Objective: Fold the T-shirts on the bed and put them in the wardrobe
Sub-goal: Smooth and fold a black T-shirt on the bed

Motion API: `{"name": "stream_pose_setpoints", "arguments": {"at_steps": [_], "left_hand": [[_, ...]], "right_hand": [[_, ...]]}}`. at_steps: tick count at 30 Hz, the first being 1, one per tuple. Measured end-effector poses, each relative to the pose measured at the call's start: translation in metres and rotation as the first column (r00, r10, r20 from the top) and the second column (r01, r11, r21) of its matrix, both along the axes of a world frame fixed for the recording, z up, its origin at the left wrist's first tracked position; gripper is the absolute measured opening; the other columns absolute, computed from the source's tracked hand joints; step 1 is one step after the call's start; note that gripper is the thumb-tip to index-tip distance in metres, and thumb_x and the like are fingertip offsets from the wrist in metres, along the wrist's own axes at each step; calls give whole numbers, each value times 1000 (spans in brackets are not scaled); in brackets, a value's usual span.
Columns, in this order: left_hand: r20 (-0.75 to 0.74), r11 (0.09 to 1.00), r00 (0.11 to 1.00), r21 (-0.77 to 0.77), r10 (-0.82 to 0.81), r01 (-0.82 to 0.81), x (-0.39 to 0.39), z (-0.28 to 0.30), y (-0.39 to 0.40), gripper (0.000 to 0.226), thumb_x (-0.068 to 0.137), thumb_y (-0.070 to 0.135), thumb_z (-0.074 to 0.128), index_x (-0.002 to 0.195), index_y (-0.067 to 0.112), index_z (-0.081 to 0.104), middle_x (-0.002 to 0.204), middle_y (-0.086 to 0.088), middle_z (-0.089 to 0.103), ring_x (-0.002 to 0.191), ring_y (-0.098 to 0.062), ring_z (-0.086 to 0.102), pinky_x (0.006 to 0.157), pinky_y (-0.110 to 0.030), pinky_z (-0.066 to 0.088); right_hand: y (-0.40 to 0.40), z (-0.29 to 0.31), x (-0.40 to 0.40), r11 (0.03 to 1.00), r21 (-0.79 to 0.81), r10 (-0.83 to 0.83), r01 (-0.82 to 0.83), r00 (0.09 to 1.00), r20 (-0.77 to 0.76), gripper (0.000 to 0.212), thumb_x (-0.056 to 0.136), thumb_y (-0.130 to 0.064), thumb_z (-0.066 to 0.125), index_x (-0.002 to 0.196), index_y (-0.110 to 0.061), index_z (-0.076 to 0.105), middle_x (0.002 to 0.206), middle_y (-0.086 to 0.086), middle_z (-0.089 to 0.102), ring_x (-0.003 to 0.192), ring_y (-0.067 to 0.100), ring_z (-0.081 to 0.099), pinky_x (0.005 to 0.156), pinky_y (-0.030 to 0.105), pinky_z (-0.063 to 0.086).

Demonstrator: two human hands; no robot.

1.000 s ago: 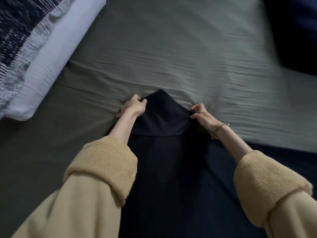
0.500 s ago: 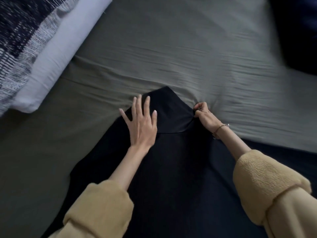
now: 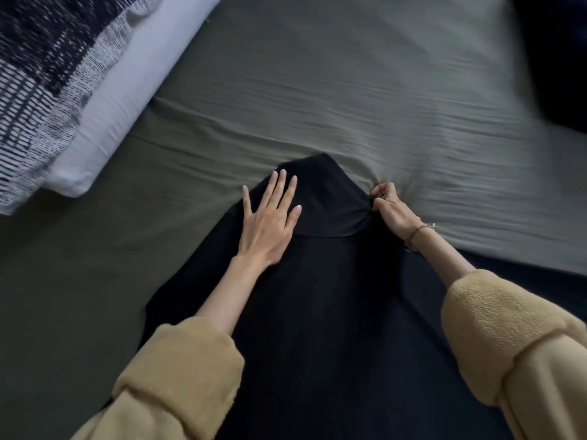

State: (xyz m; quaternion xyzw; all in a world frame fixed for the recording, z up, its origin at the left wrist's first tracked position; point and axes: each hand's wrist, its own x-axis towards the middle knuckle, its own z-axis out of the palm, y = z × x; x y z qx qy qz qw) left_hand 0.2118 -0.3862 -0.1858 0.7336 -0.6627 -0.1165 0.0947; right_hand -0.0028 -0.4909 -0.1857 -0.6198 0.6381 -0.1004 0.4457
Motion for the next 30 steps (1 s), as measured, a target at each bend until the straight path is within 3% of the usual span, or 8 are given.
{"name": "stream_pose_setpoints", "arguments": {"at_steps": [3, 9, 13, 17, 21, 26, 28, 30], "left_hand": [[33, 996, 999, -84, -26, 28, -5, -1, 27, 59, 96, 48, 8, 150, 25, 1, 157, 8, -7, 143, -3, -11, 111, -45, -20], [-63, 986, 992, 113, -113, 120, 11, 7, 10, 51, 103, 38, 20, 151, 30, 4, 159, 9, -5, 144, -2, -9, 116, -42, -11], [-33, 968, 973, -101, 229, -231, 23, 11, 33, 49, 101, 27, 34, 148, 18, 26, 155, -3, 25, 143, -17, 20, 113, -47, 14], [40, 891, 896, -140, 441, -432, 47, 10, 58, 27, 97, 28, 45, 114, 9, 54, 120, -13, 50, 115, -30, 43, 89, -47, 37], [73, 957, 956, -84, 284, -278, 69, 8, 45, 28, 100, 29, 41, 105, 4, 52, 111, -17, 55, 108, -34, 46, 83, -48, 40], [90, 933, 937, -163, 337, -320, 67, 7, 52, 29, 101, 30, 37, 114, 7, 48, 114, -17, 55, 107, -34, 48, 81, -48, 40], [101, 900, 910, -226, 402, -373, 49, 5, 66, 39, 100, 32, 34, 128, 8, 46, 124, -16, 52, 114, -33, 46, 93, -50, 35], [70, 926, 942, -221, 329, -308, 27, 1, 82, 53, 100, 39, 30, 144, 11, 34, 145, -13, 39, 133, -29, 36, 111, -56, 15]], "right_hand": [[1, 2, 1, 1000, -3, -1, 1, 1000, -15, 16, 86, -14, 39, 96, -27, 38, 78, -14, 45, 94, 20, 43, 101, 50, 29], [4, 2, -2, 996, -84, -18, 20, 1000, 20, 17, 87, -16, 46, 100, -27, 44, 75, -14, 47, 91, 18, 47, 100, 50, 34], [18, 10, -5, 962, -267, -50, 51, 999, 10, 27, 89, -14, 51, 116, -12, 50, 103, 4, 54, 108, 27, 47, 102, 48, 33], [69, 21, 3, 702, -638, 120, -316, 936, -332, 45, 90, -35, 33, 129, -19, 49, 143, 0, 43, 134, 14, 33, 107, 42, 10], [118, 5, 20, 505, -556, 412, -660, 750, -517, 55, 96, -43, 22, 145, -22, 33, 154, -5, 26, 140, 1, 11, 111, 57, -2], [130, -6, 16, 605, -452, 351, -656, 729, -588, 62, 92, -52, 6, 148, -27, 1, 157, -9, -5, 142, 1, -10, 106, 55, -19], [137, -2, 12, 637, -443, 321, -630, 740, -591, 63, 92, -53, 4, 148, -25, 0, 156, -8, -7, 141, 1, -13, 106, 56, -20], [146, 0, 6, 694, -416, 282, -587, 754, -593, 67, 88, -55, -2, 147, -25, -6, 155, -10, -14, 139, 0, -18, 106, 55, -21]]}}
